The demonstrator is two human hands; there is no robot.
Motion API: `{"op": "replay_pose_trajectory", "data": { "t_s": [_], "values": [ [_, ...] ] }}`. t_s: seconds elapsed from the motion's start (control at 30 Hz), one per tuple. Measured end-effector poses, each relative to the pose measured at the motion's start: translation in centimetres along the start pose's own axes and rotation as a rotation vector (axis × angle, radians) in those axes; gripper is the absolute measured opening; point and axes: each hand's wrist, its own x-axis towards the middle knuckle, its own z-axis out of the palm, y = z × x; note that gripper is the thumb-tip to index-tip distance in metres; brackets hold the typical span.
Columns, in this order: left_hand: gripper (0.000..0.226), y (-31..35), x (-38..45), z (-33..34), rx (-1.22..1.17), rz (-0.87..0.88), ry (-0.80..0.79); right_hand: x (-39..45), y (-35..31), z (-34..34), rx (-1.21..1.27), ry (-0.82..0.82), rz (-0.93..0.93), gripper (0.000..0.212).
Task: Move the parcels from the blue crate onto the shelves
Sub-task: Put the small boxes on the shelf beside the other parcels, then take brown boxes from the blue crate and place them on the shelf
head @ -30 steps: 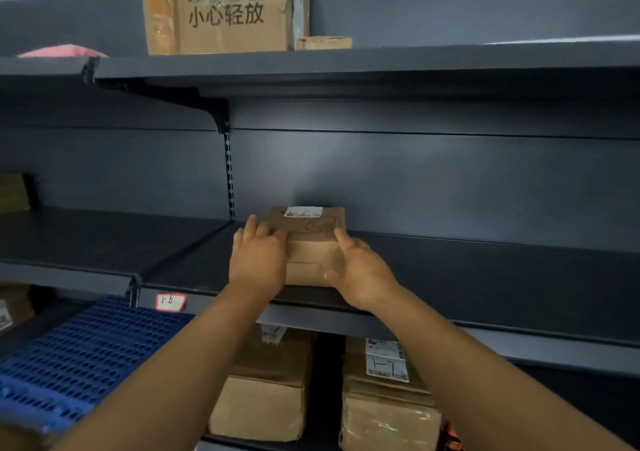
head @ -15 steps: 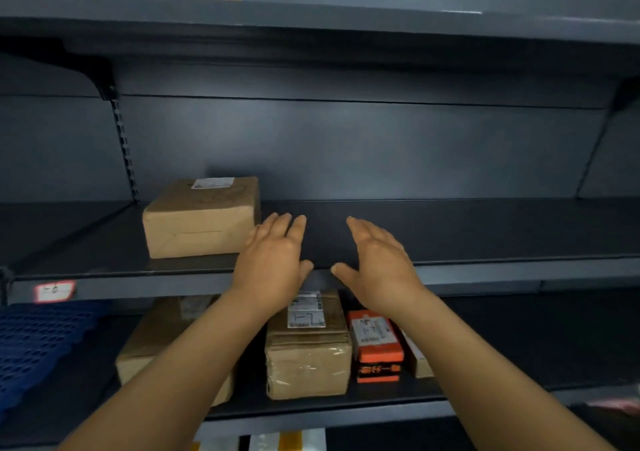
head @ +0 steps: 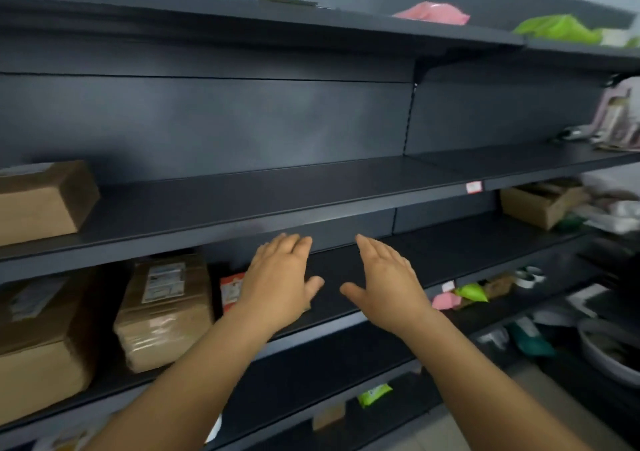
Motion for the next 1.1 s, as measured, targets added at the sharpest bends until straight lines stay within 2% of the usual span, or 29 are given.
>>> {"op": "replay_pose_trajectory", "data": {
  "t_s": [0.5, 0.83, 1.1],
  "values": [
    [0.069, 27.3, -1.6, 10.0, -0.147, 0.380, -0.179, -17.4, 24.1, -7.5, -0.102, 0.034, 0.395, 0.083],
    [0.069, 43.6, -2.1, 16.4, -0.166, 0.662, -0.304, -27.9, 36.4, -10.7, -0.131, 0.090, 0.716, 0.082],
    [0.071, 56.3, -0.5, 22.1, -0.237, 0.831, -0.417, -33.2, 46.9, -13.1, -0.128, 0.107, 0.966, 0.081]
  ]
}}
